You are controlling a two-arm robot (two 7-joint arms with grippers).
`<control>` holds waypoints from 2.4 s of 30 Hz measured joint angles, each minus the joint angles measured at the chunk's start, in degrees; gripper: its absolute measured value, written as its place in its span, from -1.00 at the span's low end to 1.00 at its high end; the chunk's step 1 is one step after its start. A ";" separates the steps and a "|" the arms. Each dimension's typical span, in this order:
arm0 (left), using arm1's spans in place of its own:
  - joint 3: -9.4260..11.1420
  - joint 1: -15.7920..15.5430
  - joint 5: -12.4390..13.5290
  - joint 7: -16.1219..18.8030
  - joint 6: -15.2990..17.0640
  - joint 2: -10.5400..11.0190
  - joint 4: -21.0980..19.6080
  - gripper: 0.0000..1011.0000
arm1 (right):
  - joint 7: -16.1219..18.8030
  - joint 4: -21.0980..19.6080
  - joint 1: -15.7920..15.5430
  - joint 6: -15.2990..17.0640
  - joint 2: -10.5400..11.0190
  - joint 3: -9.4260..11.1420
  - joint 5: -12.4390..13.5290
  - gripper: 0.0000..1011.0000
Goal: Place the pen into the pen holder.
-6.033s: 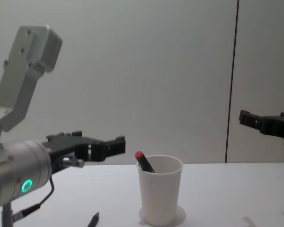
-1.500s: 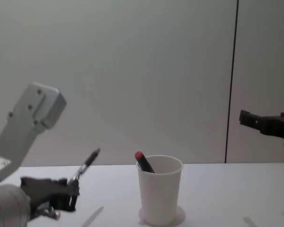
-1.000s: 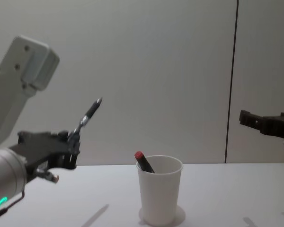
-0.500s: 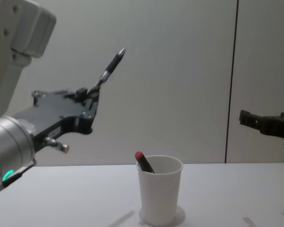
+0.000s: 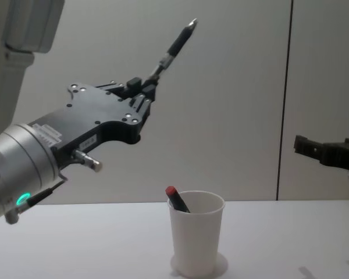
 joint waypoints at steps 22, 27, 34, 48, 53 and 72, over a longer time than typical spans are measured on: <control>0.11 -3.28 -3.56 -12.27 -9.36 -1.40 6.35 -0.65 | 0.70 -0.02 -0.06 -0.02 0.11 0.05 0.28 0.98; 0.14 -3.52 -3.83 -13.21 -10.05 -1.51 6.89 -0.65 | 3.04 -0.40 -0.26 -0.15 0.45 0.17 1.10 0.98; 0.18 -3.72 -4.05 -13.97 -10.61 -1.60 7.33 -0.65 | 7.56 -1.30 -0.71 -0.53 1.17 0.43 2.71 0.98; 0.18 -3.88 -4.24 -14.66 -11.13 -1.67 7.71 -0.65 | 18.46 -3.96 -1.94 -1.02 2.77 0.76 7.51 0.98; 0.18 -3.90 -4.28 -14.76 -11.23 -1.70 7.78 -0.65 | 22.89 -5.46 -2.36 -0.83 3.30 0.76 9.97 0.98; 0.17 -3.97 -4.33 -14.92 -11.35 -1.71 7.87 -0.65 | 32.79 -9.18 -1.82 0.64 3.21 -0.66 16.62 0.98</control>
